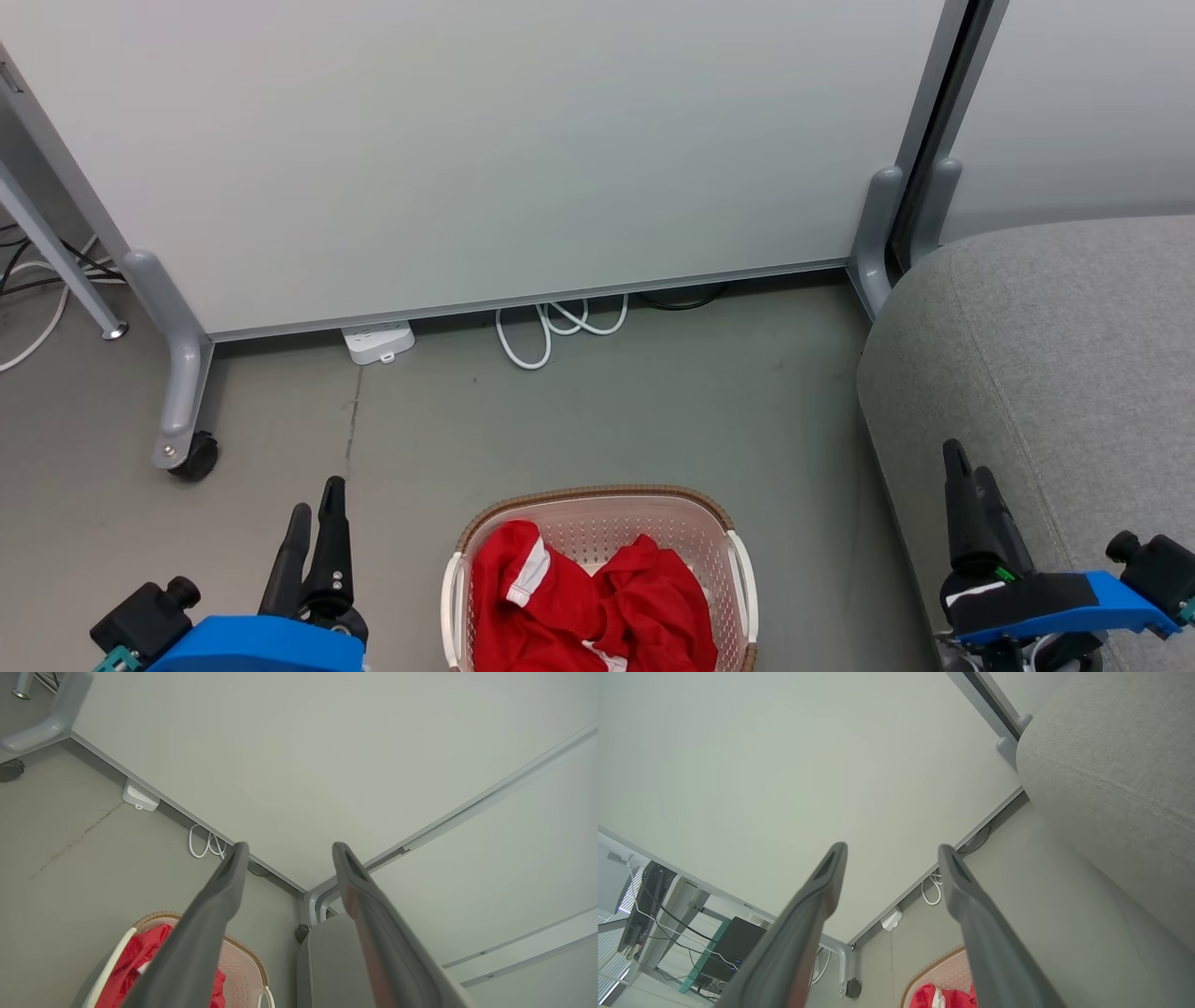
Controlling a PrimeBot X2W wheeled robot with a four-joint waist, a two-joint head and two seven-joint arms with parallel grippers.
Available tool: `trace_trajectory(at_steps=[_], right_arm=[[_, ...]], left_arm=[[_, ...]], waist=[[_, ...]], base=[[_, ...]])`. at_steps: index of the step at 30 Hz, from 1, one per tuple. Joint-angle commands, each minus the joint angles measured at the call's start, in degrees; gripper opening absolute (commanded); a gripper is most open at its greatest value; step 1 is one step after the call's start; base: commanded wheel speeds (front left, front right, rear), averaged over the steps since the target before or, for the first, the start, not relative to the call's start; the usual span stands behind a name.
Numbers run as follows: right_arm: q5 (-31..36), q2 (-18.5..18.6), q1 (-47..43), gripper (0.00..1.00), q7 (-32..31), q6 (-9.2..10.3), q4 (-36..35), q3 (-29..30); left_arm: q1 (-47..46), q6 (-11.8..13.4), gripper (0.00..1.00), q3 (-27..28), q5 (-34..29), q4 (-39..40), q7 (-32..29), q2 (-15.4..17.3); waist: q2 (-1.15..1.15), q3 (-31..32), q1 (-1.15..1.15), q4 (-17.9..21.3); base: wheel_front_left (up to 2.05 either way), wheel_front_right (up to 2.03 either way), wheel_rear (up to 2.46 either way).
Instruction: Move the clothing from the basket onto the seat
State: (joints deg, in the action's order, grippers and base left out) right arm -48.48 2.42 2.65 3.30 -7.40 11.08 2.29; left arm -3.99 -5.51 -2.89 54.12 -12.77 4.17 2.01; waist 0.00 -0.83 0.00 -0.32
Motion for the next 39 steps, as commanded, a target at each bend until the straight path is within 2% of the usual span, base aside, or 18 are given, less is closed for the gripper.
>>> trace_trajectory(at_steps=[1,18,39], right_arm=[[2.7,0.3,0.9,1.0,0.4,-0.1,-1.2,-0.3],[15.5,0.4,0.0,1.0,1.1,-0.11,-2.8,-0.8],[27.0,0.5,-0.8,1.0,2.4,-0.12,-4.6,-1.1]], left_arm=[[-1.6,-0.2,1.0,-0.5,-3.3,1.0,0.6,0.6],[-1.1,-0.9,1.0,-2.5,-18.1,0.8,3.5,1.1],[-1.8,-1.2,1.0,-4.3,-28.9,-0.2,6.4,1.2]], waist=[[0.0,0.0,0.0,0.0],[0.0,0.4,0.0,-0.2],[0.0,0.2,0.0,0.0]], base=[[0.0,0.0,0.0],[0.0,0.0,0.0],[0.0,0.0,0.0]])
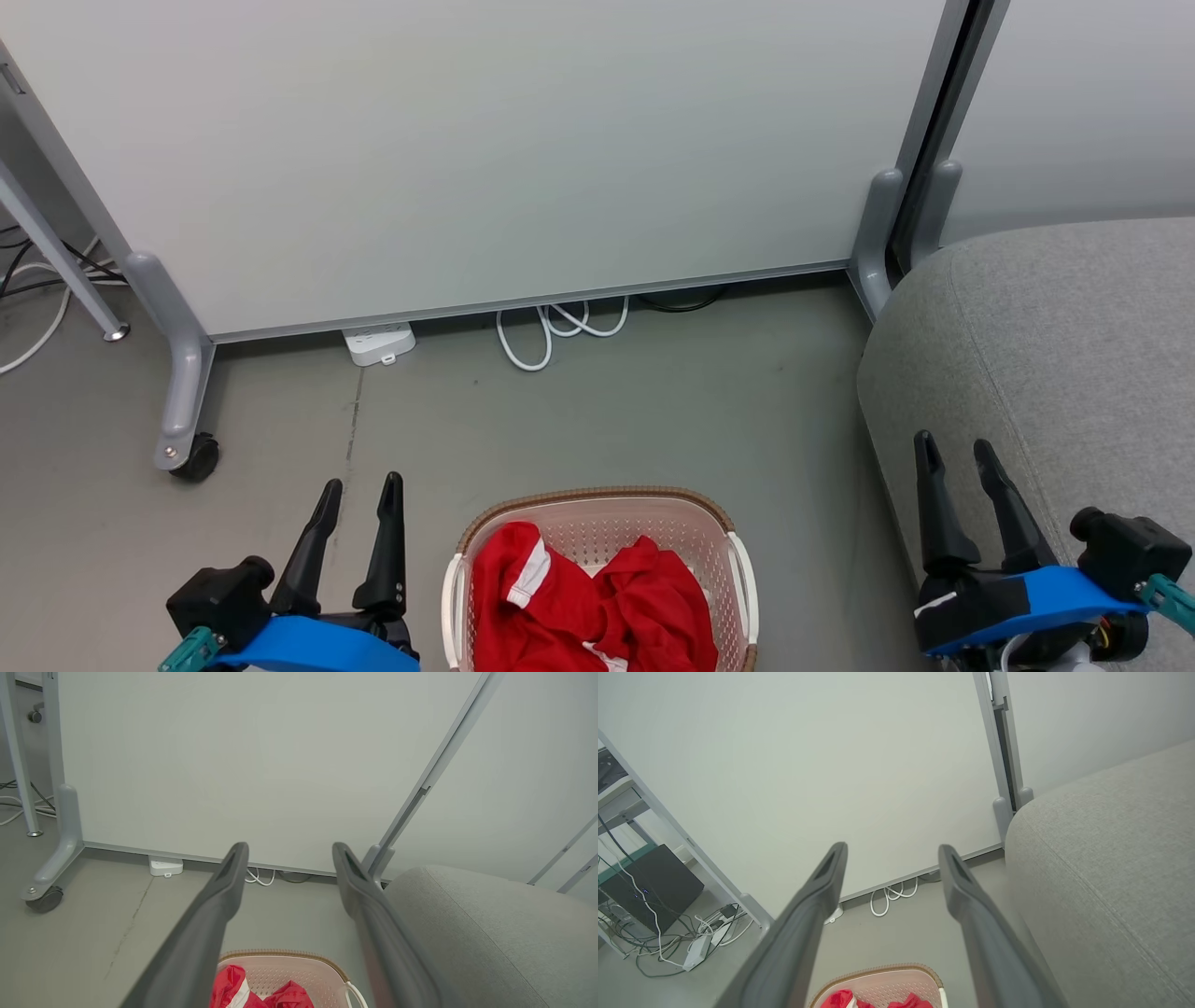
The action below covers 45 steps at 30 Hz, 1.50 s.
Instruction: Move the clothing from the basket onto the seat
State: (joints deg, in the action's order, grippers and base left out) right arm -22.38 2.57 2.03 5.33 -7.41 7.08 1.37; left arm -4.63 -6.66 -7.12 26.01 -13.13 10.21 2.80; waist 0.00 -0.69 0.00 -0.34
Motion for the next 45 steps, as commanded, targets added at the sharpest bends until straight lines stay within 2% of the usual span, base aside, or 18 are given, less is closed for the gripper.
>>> trace_trajectory(at_steps=[1,21,41,45], right_arm=[[1.5,0.3,-0.2,1.0,0.4,-0.11,-0.7,-0.2],[10.4,0.4,-1.0,1.0,2.4,-0.13,-1.6,-0.2],[18.4,0.4,-1.4,1.0,4.1,-0.13,-2.0,-0.1],[18.3,0.4,-1.6,1.0,4.2,-0.13,-2.0,0.0]], left_arm=[[-1.1,0.1,1.0,-0.1,-1.2,0.1,0.6,0.3],[-1.1,1.1,1.0,0.0,-9.7,-0.1,3.0,0.2],[-0.9,2.0,1.0,-0.9,-15.1,0.1,5.1,0.2],[-0.7,2.0,1.0,-1.1,-14.7,-0.1,5.0,0.2]], waist=[[0.0,0.0,0.0,0.0],[0.0,0.7,0.0,-0.3],[0.0,0.8,0.0,-0.2],[0.0,0.9,0.0,-0.2]], base=[[0.0,0.0,0.0],[0.0,0.0,0.0],[0.0,0.0,0.0],[0.0,0.0,0.0]])
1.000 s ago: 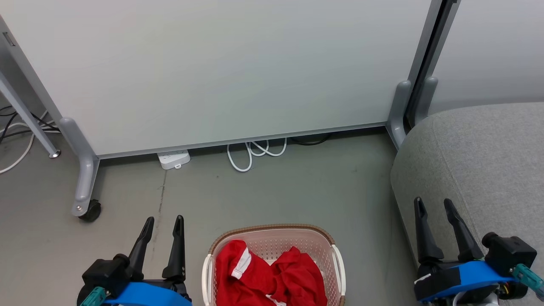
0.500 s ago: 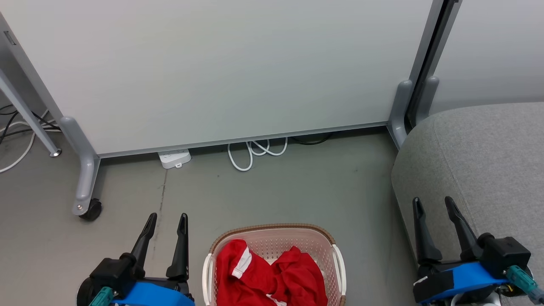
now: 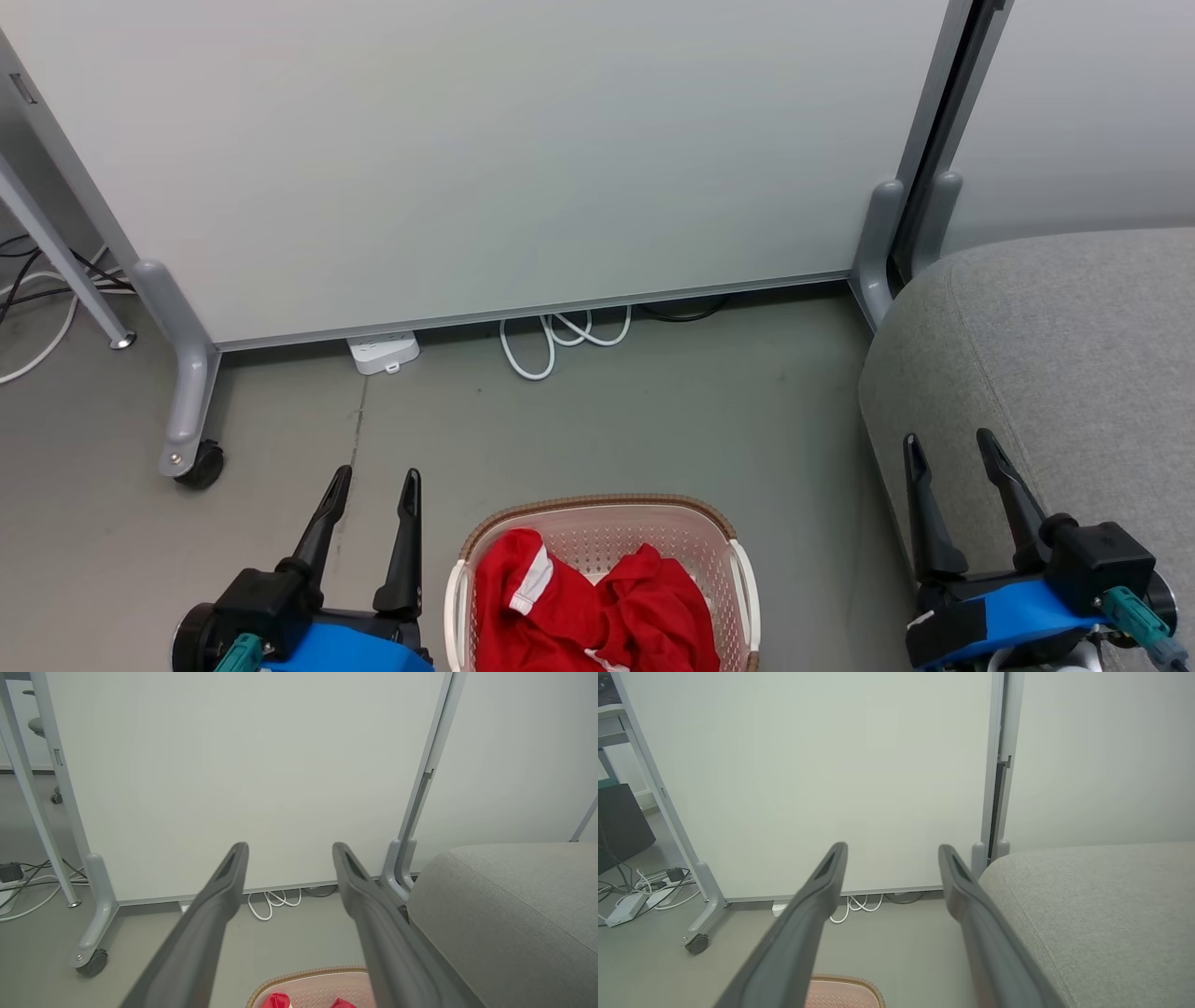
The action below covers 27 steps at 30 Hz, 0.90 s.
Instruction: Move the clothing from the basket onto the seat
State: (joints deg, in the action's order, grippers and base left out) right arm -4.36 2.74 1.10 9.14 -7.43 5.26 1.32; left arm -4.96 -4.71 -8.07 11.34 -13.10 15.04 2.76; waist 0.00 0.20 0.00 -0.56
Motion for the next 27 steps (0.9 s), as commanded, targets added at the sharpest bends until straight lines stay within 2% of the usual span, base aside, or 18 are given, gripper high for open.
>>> trace_trajectory(at_steps=[1,14,20,27], right_arm=[[0.3,0.3,-0.7,1.0,0.4,-0.1,-0.2,0.0],[-0.4,0.2,0.6,1.0,0.1,-0.06,-0.7,-1.0],[-0.6,0.2,4.7,1.0,0.3,-0.05,-2.3,-2.2],[-1.4,0.2,13.6,1.0,1.7,-0.05,-3.6,-5.9]], left_arm=[[-0.3,0.1,1.0,-0.2,0.0,-0.1,0.2,0.2],[-0.4,0.3,1.0,-0.1,-0.4,-1.0,0.2,0.2],[-3.6,-0.5,1.0,-1.2,-1.7,-4.6,0.1,1.2],[-11.2,-1.6,1.0,-4.3,-3.7,-10.8,-1.5,4.2]], waist=[[0.0,0.1,0.0,-0.1],[0.0,-1.7,0.0,0.8],[0.0,-8.8,0.0,3.9],[0.0,-20.7,0.0,9.9]], base=[[0.0,0.0,0.0],[0.0,0.0,0.0],[0.0,0.0,0.0],[0.0,0.0,0.0]])
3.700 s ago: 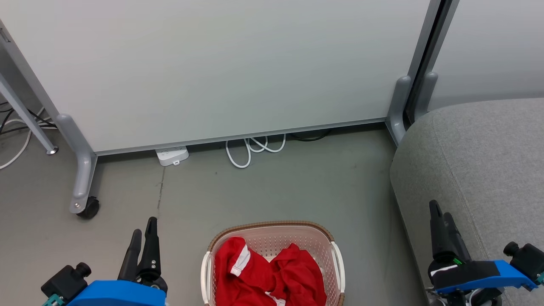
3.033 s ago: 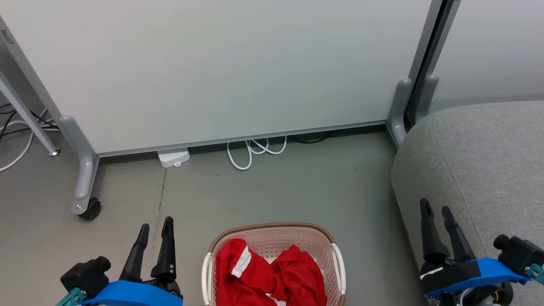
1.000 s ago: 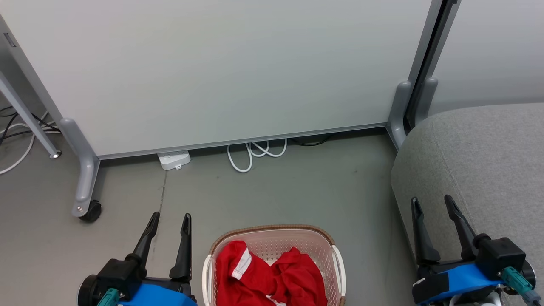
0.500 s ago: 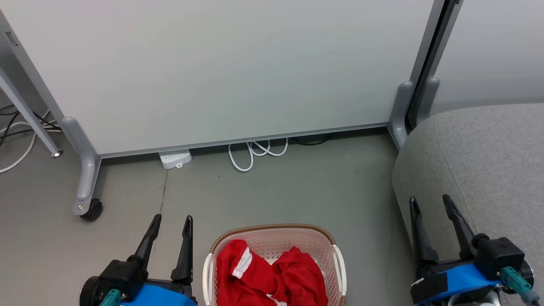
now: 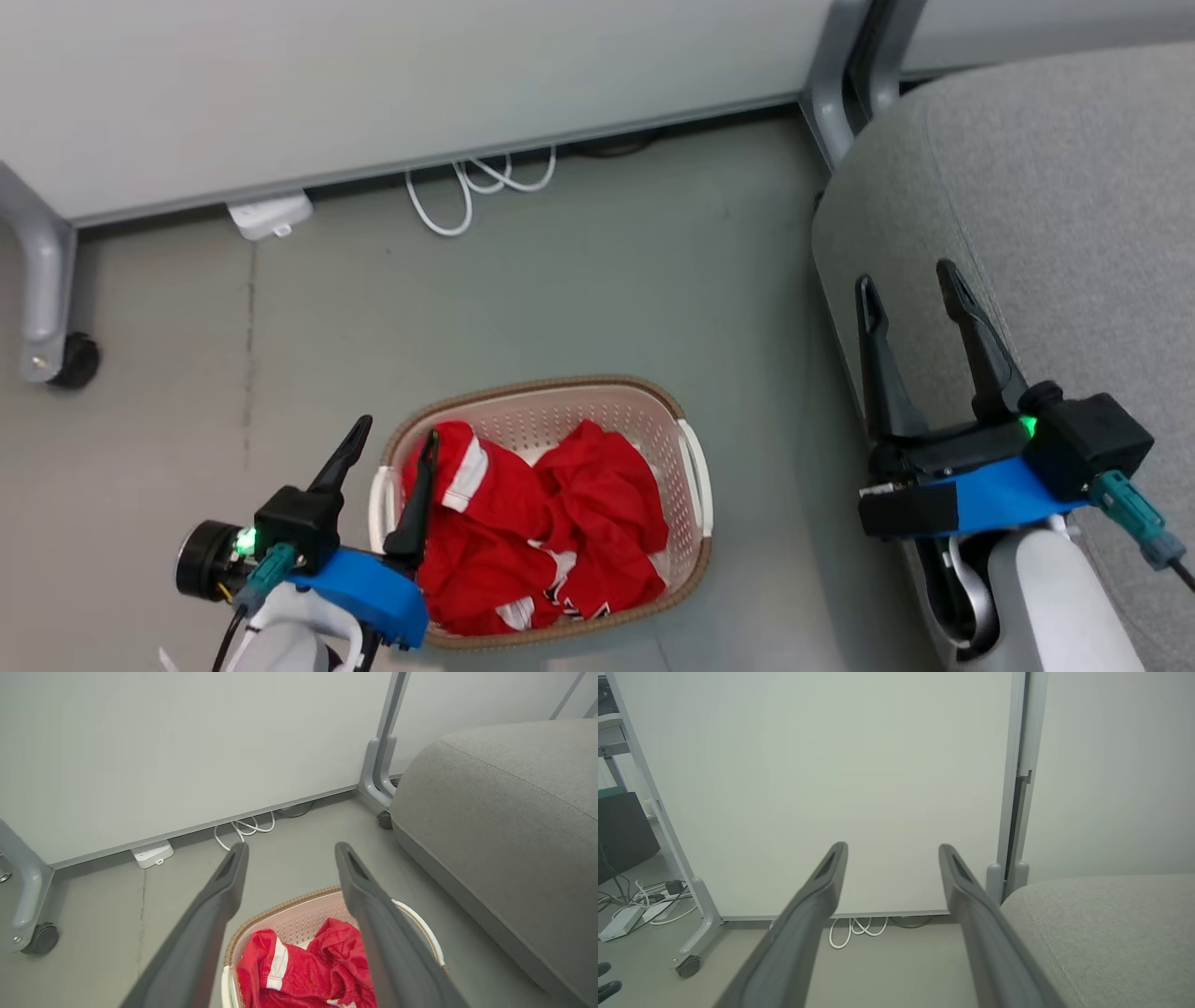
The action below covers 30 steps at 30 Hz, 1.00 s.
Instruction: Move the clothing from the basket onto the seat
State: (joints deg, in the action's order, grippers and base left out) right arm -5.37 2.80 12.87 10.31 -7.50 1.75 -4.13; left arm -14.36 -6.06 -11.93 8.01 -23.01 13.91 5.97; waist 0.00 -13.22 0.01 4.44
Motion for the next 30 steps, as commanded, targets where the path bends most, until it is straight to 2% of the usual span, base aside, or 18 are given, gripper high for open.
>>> trace_trajectory(at_steps=[1,7,9,12,20,25,30], right_arm=[[-0.7,0.1,2.9,1.0,0.7,0.01,0.0,-1.0],[-3.0,0.1,8.6,1.0,2.8,0.01,0.2,-3.1],[-4.2,0.1,11.1,1.0,3.6,0.01,0.5,-4.5],[-5.5,0.1,12.8,1.0,4.3,0.01,0.5,-5.6],[-7.7,0.1,15.5,1.0,4.9,0.01,0.9,-8.3],[-9.4,0.1,16.8,1.0,5.0,0.01,-0.1,-9.5],[-10.3,0.1,17.7,1.0,4.9,0.01,-0.7,-11.1]], left_arm=[[-2.7,-0.6,1.0,-1.4,-0.9,-1.7,-0.8,1.7],[-8.9,-1.4,1.0,-7.9,-3.1,-7.3,-2.8,6.8],[-11.5,-1.5,1.0,-11.2,-2.4,-10.6,-4.0,9.2],[-14.1,-1.5,1.0,-15.0,-1.2,-13.6,-5.2,11.2],[-20.0,-1.5,1.0,-21.9,3.3,-19.9,-8.0,14.4],[-22.7,-1.5,1.0,-23.4,6.1,-23.8,-9.4,14.9],[-24.2,-1.3,1.0,-22.5,8.0,-27.5,-10.0,15.5]], waist=[[0.0,-8.8,-0.01,5.7],[0.0,-17.5,-0.01,10.0],[0.0,-21.2,-0.01,12.0],[0.0,-24.4,-0.01,13.8],[0.0,-30.0,-0.01,16.8],[0.0,-32.8,-0.01,18.6],[0.0,-34.8,-0.01,20.4]], base=[[0.0,0.0,0.0],[0.0,0.0,0.0],[0.0,0.0,0.0],[0.0,0.0,0.0],[0.0,0.0,0.0],[0.0,0.0,0.0],[0.0,0.0,0.0]])
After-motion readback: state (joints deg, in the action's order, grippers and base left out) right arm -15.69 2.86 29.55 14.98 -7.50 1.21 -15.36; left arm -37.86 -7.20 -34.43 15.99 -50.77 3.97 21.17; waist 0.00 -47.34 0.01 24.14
